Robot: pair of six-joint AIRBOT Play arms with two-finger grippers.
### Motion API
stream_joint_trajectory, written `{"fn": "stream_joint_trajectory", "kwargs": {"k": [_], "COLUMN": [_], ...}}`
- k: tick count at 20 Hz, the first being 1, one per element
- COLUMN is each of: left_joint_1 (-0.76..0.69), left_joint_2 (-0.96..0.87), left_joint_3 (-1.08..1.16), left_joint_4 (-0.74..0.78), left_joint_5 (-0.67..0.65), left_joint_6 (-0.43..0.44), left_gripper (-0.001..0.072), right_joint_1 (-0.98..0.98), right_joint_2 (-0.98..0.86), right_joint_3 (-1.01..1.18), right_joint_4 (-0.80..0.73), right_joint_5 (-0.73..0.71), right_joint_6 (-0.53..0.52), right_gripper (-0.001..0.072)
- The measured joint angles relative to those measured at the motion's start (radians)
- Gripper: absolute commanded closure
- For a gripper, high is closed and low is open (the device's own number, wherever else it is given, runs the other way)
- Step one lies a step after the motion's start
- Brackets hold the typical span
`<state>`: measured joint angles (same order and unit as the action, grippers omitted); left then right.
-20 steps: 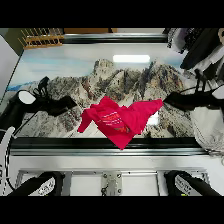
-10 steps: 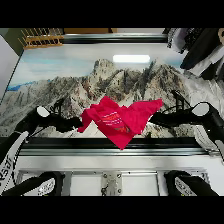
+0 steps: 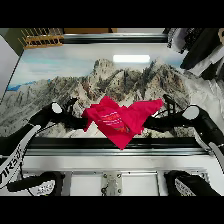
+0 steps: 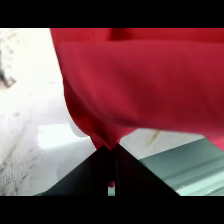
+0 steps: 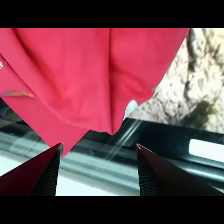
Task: Fold the clothes and pants, and hang the long-sleeved shirts on hangers.
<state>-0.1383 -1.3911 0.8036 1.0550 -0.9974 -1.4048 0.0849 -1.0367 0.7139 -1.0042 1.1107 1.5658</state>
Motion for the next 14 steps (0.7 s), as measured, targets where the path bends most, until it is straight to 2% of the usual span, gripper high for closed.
{"fn": "stream_joint_trajectory", "kwargs": {"k": [4, 8, 11, 14], "left_joint_1": [0.022, 0.037, 0.032, 0.029], "left_joint_2": [0.056, 0.093, 0.102, 0.106], "left_joint_3": [0.012, 0.014, 0.015, 0.015], "left_joint_4": [0.000, -0.001, -0.001, -0.001], "left_joint_5": [0.001, 0.002, 0.002, 0.002], "left_joint_6": [-0.007, -0.008, -0.008, -0.008], "left_gripper": [0.0700, 0.0699, 0.0700, 0.0699], "right_joint_1": [0.161, 0.318, 0.393, 0.445], "right_joint_2": [0.000, -0.032, -0.090, -0.149], "right_joint_3": [-0.078, -0.135, -0.148, -0.152], "right_joint_4": [-0.029, -0.037, -0.028, 0.018], "right_joint_5": [-0.071, -0.201, -0.311, -0.416], "right_joint_6": [0.159, 0.301, 0.374, 0.401], "right_gripper": [0.0224, 0.0224, 0.0224, 0.0224]}}
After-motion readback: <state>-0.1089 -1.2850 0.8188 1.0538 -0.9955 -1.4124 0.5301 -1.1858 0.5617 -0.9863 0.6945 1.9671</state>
